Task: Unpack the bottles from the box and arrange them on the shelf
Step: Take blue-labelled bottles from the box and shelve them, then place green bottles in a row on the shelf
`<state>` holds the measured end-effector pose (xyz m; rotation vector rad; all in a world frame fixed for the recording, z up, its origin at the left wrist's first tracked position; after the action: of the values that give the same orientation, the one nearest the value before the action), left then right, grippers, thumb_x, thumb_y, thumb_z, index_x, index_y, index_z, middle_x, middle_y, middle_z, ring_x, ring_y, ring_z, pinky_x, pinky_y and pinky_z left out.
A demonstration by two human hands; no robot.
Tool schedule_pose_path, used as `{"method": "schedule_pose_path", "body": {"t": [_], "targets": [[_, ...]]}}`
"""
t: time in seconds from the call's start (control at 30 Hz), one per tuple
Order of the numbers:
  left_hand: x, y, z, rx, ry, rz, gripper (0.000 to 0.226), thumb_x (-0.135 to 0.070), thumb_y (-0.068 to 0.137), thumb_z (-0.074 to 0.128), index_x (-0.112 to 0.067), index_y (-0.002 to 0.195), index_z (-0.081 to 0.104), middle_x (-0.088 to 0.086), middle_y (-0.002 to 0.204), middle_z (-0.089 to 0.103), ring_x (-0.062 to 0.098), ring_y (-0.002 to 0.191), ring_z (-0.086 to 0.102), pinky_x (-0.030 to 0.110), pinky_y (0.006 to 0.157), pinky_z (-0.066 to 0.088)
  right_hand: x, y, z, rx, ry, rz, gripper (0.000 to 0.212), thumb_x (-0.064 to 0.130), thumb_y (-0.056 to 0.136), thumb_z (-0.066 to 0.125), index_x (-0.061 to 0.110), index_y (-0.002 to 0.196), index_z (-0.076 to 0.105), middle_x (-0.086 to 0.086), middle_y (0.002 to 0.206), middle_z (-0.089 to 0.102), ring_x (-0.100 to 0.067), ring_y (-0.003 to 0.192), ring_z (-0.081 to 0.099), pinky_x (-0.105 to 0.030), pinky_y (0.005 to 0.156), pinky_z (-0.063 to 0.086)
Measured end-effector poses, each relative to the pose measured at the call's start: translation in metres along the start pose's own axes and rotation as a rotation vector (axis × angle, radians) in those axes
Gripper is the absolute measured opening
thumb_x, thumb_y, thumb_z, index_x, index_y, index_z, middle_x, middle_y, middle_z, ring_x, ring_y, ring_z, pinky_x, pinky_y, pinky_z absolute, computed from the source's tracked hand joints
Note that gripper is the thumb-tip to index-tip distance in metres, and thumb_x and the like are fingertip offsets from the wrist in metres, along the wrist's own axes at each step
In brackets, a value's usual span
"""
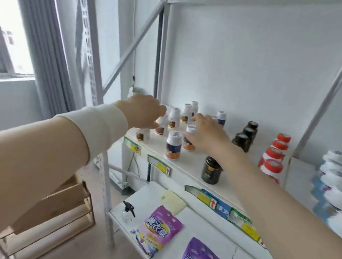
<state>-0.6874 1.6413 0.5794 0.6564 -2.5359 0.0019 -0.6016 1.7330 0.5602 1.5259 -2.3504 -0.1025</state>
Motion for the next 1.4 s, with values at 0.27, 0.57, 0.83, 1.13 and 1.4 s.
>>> {"method": "schedule_pose_path", "body": {"t": [0.27, 0.57, 0.83, 1.13, 1.4], "targets": [[0.200, -0.151, 0.176, 0.289, -0.175, -0.385, 0.043, -0.042, 0.094, 0.045, -0.021, 0.130, 0.045, 0.003, 0.124, 0.057, 0.025, 0.112, 0.056, 0.034, 0.087, 0.045, 0.243, 0.075, 0.149, 0.202, 0.039, -0.345, 0.056, 0.038, 0.093, 0.048, 0.011, 0.139, 0.035, -0.013, 0.143, 0.037, -0.031, 0.129, 0.039, -0.040, 0.105, 0.036], [0.271, -0.292, 0.426, 0.892, -0.543, -0.566, 0.044, -0.041, 0.093, 0.051, -0.012, 0.126, 0.055, 0.005, 0.125, 0.058, 0.025, 0.113, 0.055, 0.039, 0.099, 0.045, 0.391, 0.060, 0.399, 0.957, -0.170, -0.511, 0.053, 0.045, 0.092, 0.048, 0.013, 0.134, 0.045, -0.007, 0.135, 0.053, -0.024, 0.122, 0.051, -0.036, 0.103, 0.042], [0.314, -0.275, 0.588, 0.960, -0.723, -0.659, 0.041, -0.044, 0.090, 0.047, -0.021, 0.123, 0.053, 0.002, 0.120, 0.060, 0.027, 0.108, 0.057, 0.044, 0.093, 0.048, 0.421, 0.142, 0.539, 1.107, -0.190, -0.509, 0.052, 0.042, 0.094, 0.044, 0.014, 0.138, 0.040, -0.006, 0.135, 0.054, -0.024, 0.129, 0.044, -0.034, 0.104, 0.039], [0.345, -0.245, 0.728, 1.018, -0.932, -0.813, 0.042, -0.038, 0.096, 0.039, -0.018, 0.132, 0.044, 0.007, 0.129, 0.054, 0.030, 0.114, 0.055, 0.037, 0.090, 0.044, 0.431, 0.237, 0.688, 1.276, -0.218, -0.477, 0.050, 0.041, 0.095, 0.044, 0.014, 0.137, 0.041, -0.005, 0.137, 0.052, -0.023, 0.124, 0.049, -0.034, 0.103, 0.040], [0.343, -0.238, 0.841, 1.058, -1.142, -0.937, 0.041, -0.033, 0.096, 0.043, -0.019, 0.134, 0.041, 0.007, 0.132, 0.053, 0.027, 0.115, 0.056, 0.039, 0.094, 0.047, 0.462, 0.274, 0.798, 1.307, -0.212, -0.479, 0.051, 0.039, 0.093, 0.048, 0.014, 0.137, 0.040, -0.007, 0.137, 0.051, -0.026, 0.124, 0.050, -0.036, 0.100, 0.044]]}}
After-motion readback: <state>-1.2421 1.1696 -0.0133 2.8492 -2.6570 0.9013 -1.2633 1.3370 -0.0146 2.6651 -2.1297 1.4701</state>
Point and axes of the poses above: each hand's wrist, its own y-axis towards the middle knuckle, its own z-axis out of the palm, x = y × z, the point moved 9 cm from there along y, towards the middle knuckle
